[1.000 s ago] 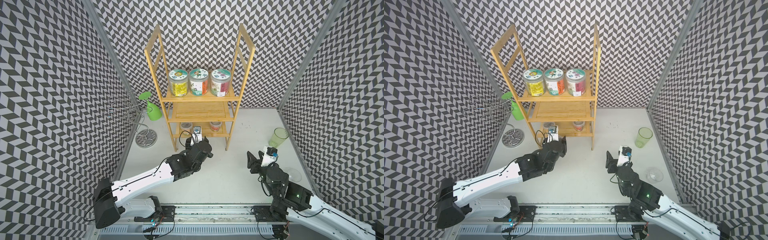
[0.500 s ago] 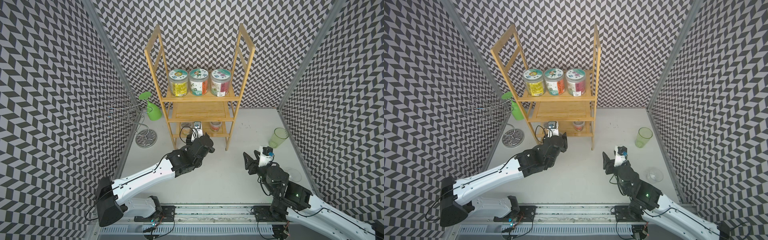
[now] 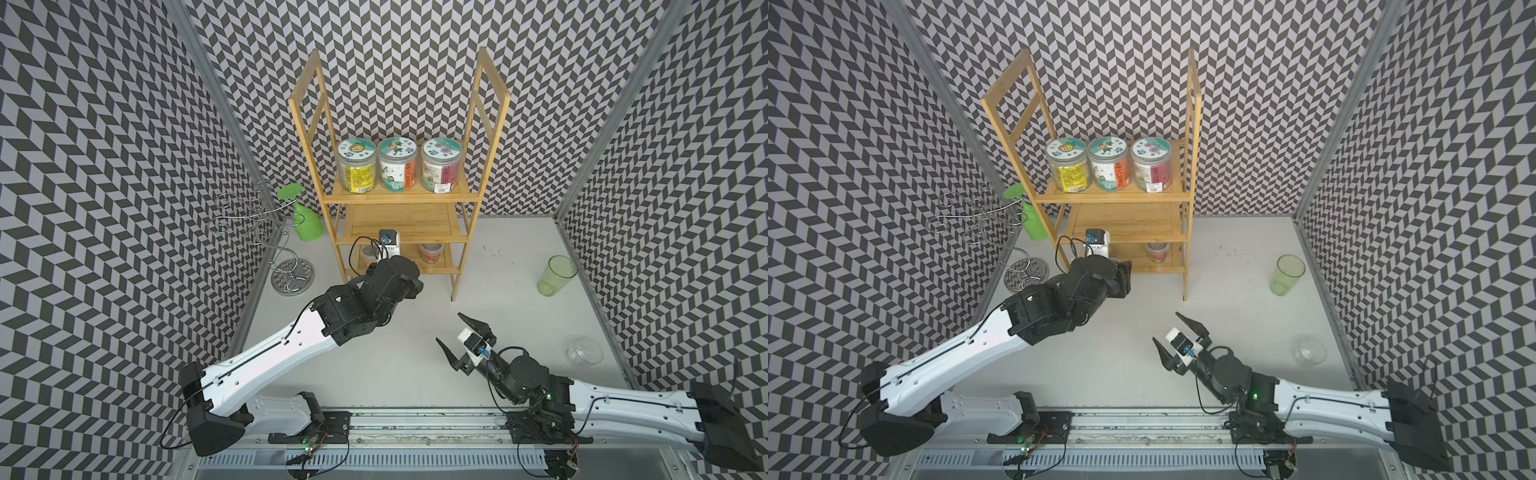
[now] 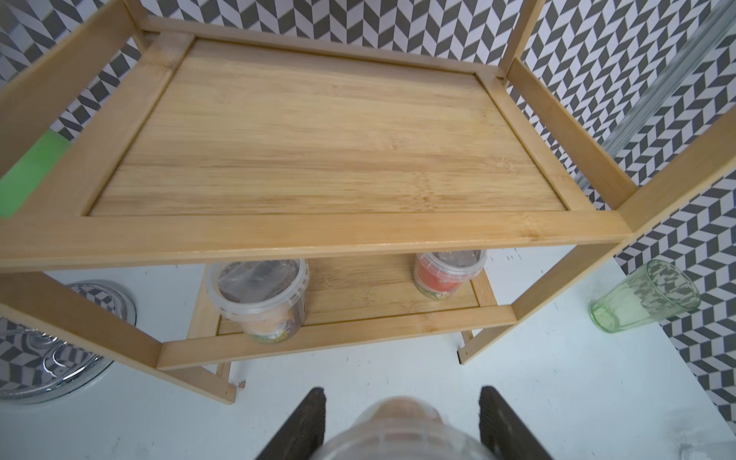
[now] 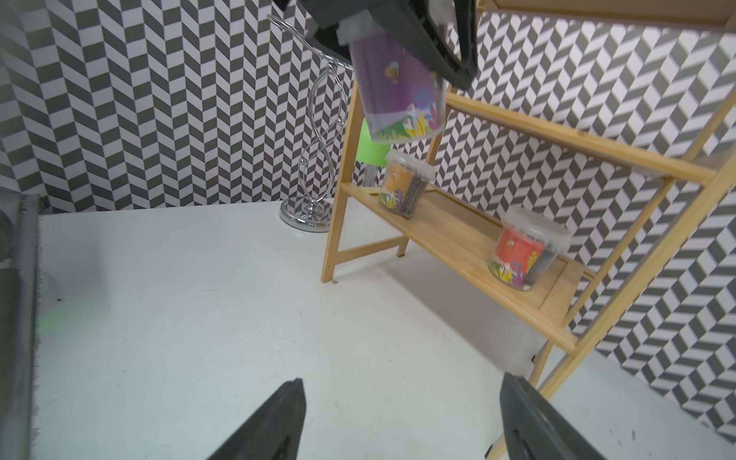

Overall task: Place the seed container on the shelf
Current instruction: Pick up the seed jar at the center of the board.

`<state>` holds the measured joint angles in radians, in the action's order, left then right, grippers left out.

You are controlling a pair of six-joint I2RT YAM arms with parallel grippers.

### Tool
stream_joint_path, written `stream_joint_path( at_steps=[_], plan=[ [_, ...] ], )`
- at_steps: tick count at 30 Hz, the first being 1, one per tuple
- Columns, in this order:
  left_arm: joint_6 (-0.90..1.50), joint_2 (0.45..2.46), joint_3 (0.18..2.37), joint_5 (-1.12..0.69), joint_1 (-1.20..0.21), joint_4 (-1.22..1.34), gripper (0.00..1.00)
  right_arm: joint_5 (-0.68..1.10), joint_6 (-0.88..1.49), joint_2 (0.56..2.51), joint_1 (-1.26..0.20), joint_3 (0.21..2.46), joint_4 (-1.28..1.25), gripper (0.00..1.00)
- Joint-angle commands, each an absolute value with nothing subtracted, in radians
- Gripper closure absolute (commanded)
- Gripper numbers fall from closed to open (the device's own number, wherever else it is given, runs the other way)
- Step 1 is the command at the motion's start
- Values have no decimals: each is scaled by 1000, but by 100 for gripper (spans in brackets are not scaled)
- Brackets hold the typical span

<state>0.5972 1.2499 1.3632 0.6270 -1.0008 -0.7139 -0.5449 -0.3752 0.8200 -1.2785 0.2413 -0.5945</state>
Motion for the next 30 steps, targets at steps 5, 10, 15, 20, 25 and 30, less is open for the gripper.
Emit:
stream_joint_path(
  at_steps=[5,10,15,20,25,30],
  plan=[
    [620,1217,1385,538,-996,-803,40,-657,-578,1013,-1309,309,-1076,12],
    [616,1203,1366,525,-997,-794,40,-643,-581,1117,-1332,362,-1179,8],
    [612,1200,1358,504,-996,-781,40,-604,-558,1227,-1331,409,-1259,8],
    [611,1212,1356,487,-996,-771,40,-582,-548,1335,-1315,467,-1311,6],
    [612,1218,1358,471,-996,-761,40,-585,-520,1399,-1274,499,-1348,5],
    [607,1223,1362,469,-996,-760,39,-597,-514,1445,-1250,518,-1376,3]
  ],
)
